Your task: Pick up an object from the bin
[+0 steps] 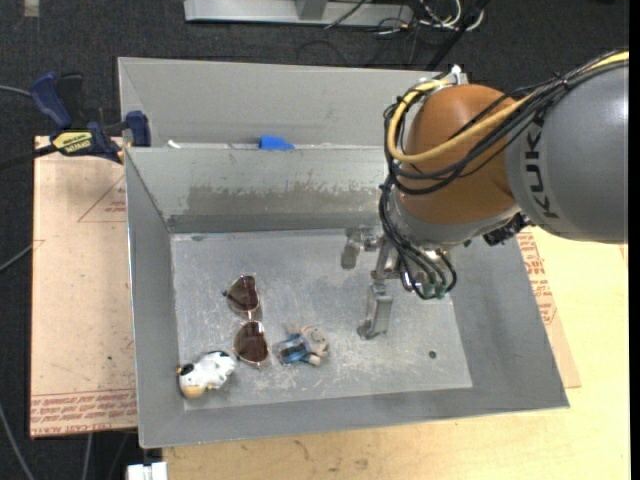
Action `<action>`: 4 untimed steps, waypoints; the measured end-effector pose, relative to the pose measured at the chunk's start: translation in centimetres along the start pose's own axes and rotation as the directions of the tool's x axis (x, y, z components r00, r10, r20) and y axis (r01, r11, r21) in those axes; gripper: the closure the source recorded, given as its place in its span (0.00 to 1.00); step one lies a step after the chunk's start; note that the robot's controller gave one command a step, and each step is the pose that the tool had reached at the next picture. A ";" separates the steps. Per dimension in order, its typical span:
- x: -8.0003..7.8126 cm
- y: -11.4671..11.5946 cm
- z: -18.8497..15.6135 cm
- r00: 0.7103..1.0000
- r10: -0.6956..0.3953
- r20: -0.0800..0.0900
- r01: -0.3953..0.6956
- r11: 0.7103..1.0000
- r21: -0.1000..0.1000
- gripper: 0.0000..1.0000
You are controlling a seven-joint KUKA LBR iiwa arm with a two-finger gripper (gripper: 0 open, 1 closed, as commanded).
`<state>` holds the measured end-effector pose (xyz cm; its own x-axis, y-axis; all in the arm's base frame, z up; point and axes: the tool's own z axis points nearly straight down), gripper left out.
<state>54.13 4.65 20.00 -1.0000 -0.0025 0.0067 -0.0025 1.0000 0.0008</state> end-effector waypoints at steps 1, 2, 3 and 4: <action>-0.2 0.0 -0.4 1.000 0.002 0.008 -0.002 1.000 -0.001 0.00; 1.4 2.7 7.2 0.998 -0.054 0.012 0.054 0.999 0.000 0.00; 2.7 3.9 8.4 0.996 -0.088 0.002 0.088 0.996 0.001 0.00; 4.3 4.7 9.1 0.998 -0.066 0.009 0.066 0.998 0.000 0.00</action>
Offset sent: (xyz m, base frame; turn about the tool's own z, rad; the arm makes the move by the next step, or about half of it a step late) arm -0.0281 0.0462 -0.1300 -0.0925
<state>49.71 9.37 10.90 -0.9976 -0.0688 -0.0019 -0.0688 0.9976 0.0015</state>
